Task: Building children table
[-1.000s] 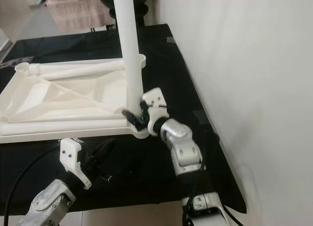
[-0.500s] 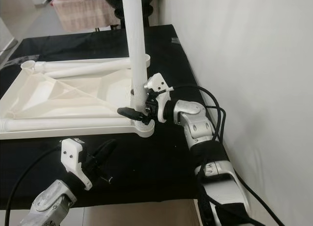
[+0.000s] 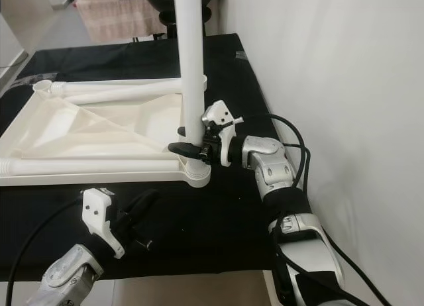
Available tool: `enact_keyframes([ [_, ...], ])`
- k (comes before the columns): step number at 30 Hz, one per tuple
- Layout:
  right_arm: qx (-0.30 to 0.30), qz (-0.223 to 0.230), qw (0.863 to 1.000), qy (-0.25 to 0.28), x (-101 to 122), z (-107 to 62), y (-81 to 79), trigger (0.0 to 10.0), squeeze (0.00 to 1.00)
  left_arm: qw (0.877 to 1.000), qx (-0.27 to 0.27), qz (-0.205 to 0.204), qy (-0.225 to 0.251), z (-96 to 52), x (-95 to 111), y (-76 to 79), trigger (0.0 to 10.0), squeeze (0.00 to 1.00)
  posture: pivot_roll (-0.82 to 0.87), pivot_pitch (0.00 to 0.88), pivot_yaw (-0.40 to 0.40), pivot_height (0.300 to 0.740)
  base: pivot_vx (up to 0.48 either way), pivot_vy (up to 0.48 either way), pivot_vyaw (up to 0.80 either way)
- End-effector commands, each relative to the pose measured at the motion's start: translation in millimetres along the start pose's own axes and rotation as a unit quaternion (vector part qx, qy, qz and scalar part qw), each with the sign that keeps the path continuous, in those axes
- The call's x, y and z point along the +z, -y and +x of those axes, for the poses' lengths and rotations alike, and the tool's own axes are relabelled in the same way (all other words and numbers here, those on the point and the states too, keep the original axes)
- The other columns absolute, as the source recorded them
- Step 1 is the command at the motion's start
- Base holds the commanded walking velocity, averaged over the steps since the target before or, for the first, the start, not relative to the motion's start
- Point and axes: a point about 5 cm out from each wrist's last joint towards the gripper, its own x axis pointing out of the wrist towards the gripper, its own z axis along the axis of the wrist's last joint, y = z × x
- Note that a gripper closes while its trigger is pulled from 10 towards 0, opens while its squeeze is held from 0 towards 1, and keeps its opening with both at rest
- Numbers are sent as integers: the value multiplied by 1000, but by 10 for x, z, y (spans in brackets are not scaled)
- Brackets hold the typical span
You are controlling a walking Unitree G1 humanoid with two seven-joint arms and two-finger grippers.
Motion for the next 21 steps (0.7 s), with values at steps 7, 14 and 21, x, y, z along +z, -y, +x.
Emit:
enact_keyframes([
  [7,-220,67,970,-81,-597,-6,-420,0,0,1000,5,-1,-6,-44,4,-41,10000,0,-21,188,51,740,0,0,0],
  [14,-241,18,964,-113,-599,199,-621,10000,0,1000,1,0,-7,0,-9,-74,10000,0,-17,163,44,740,0,0,0],
  [21,-193,47,978,-59,-355,236,-544,10000,1000,1000,9,1,-2,6,0,-69,10000,0,-12,161,42,740,0,0,0],
])
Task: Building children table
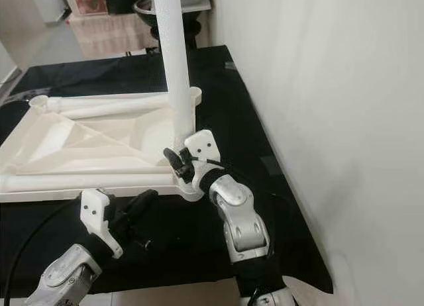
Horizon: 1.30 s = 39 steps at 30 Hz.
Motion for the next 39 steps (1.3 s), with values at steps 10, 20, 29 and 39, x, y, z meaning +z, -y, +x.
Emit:
enact_keyframes([
  [10,212,-24,976,45,339,-50,195,10000,0,1000,3,-6,-11,-18,-49,0,10000,0,-4,157,44,740,0,0,0],
  [20,387,-33,922,4,454,-38,371,588,0,1000,4,-5,-12,-29,-51,20,10000,0,14,157,39,740,0,0,0],
  [29,406,-21,914,-10,417,-25,409,0,0,1000,3,-6,-13,-40,-56,39,10000,0,9,159,39,740,0,0,0],
  [39,190,-7,981,-31,108,-159,498,0,0,1000,2,-9,-13,-55,-70,47,10000,0,-11,151,16,740,0,0,0],
])
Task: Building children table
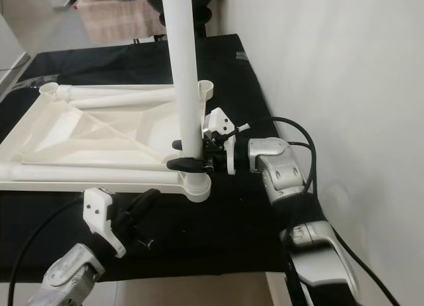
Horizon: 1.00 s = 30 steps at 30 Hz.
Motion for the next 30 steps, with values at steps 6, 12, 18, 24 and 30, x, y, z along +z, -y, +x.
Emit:
enact_keyframes([
  [6,-292,99,945,-104,-565,214,-583,0,0,1000,-1,-1,-5,-21,-16,-31,10000,0,-28,140,36,740,0,0,0],
  [12,-272,63,955,-97,-495,386,-502,0,0,1000,-4,-2,-8,8,-39,-29,10000,0,-11,126,17,740,0,0,0],
  [18,-254,90,961,-53,-413,403,-457,10000,1000,1000,6,-1,-1,9,-26,-24,10000,0,-7,134,9,740,0,0,0],
  [24,-116,89,989,8,-203,339,-438,10000,1000,1000,7,-1,2,18,-14,-19,10000,0,-11,140,17,740,0,0,0],
  [30,-15,36,999,23,-8,227,-208,10000,0,1000,4,-2,2,30,-8,-12,10000,0,-5,148,21,740,0,0,0],
])
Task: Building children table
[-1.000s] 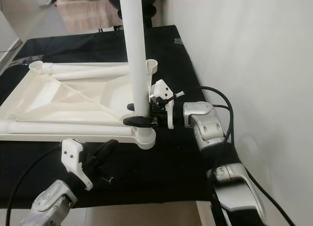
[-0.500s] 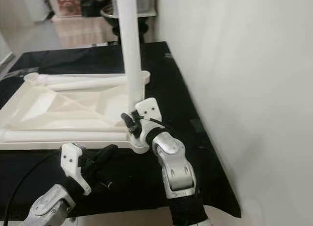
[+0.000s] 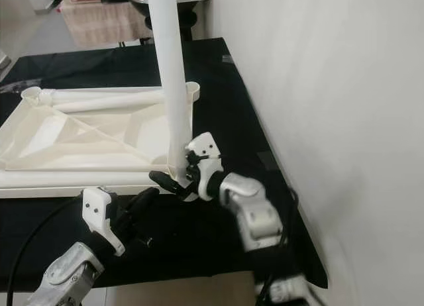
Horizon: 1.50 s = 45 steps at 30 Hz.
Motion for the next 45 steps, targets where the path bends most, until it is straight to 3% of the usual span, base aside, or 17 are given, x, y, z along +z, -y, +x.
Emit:
enact_keyframes([
  [1,34,2,999,10,5,24,-15,10000,0,1000,5,-3,-5,-16,-27,-8,10000,0,-5,148,21,740,0,0,0],
  [3,108,-15,994,0,89,6,87,10000,0,1000,5,-2,-5,-16,-24,-3,10000,0,6,153,22,740,0,0,0],
  [7,130,-17,991,-5,113,7,128,10000,0,1000,6,-2,-5,-20,-24,1,10000,0,12,156,22,740,0,0,0],
  [8,139,-14,990,-8,132,16,172,8784,0,1000,6,-2,-5,-24,-24,4,10000,0,13,156,22,740,0,0,0],
  [10,139,-14,990,-8,132,16,172,8784,0,1000,6,-2,-5,-24,-24,4,10000,0,13,156,22,740,0,0,0],
  [11,143,-5,990,-9,168,43,247,0,0,1000,5,-1,-7,-34,-21,14,10000,0,20,164,23,740,0,0,0],
  [19,145,8,989,-25,68,-11,283,0,0,1000,13,10,-7,-54,-8,16,10000,0,20,174,28,740,0,0,0],
  [23,91,13,995,-45,-118,-113,311,0,0,999,35,35,-11,-97,15,4,10000,0,12,192,31,740,0,0,0],
  [31,44,19,997,-66,-257,-169,310,0,0,998,46,49,-14,-130,30,-4,10000,0,7,196,27,740,0,0,0],
  [32,-121,36,986,-111,-508,-168,159,0,0,997,52,58,-18,-166,45,-17,10000,0,8,205,35,740,0,0,0],
  [33,-197,16,972,-128,-567,-139,-111,0,0,996,58,63,-20,-198,57,-41,10000,0,-5,206,66,740,0,0,0],
  [34,-197,16,972,-128,-567,-139,-111,0,0,996,58,63,-20,-198,57,-41,10000,0,-5,206,66,740,0,0,0],
  [35,-258,13,958,-125,-536,-146,-258,0,0,996,61,66,-21,-214,63,-61,10000,0,-7,202,70,740,0,0,0],
  [37,-277,15,954,-117,-496,-100,-315,0,0,996,60,64,-23,-202,53,-80,10000,0,-4,184,68,740,0,0,0],
  [41,-250,19,962,-105,-468,84,-263,0,0,997,46,58,-22,-131,17,-95,10000,0,9,164,53,740,0,0,0],
  [42,-245,12,964,-105,-446,130,-230,9686,0,997,49,55,-20,-123,9,-104,10000,0,7,156,52,740,0,0,0],
  [45,-241,11,965,-99,-414,163,-206,10000,0,997,53,53,-18,-120,6,-110,10000,0,7,156,52,740,0,0,0],
])
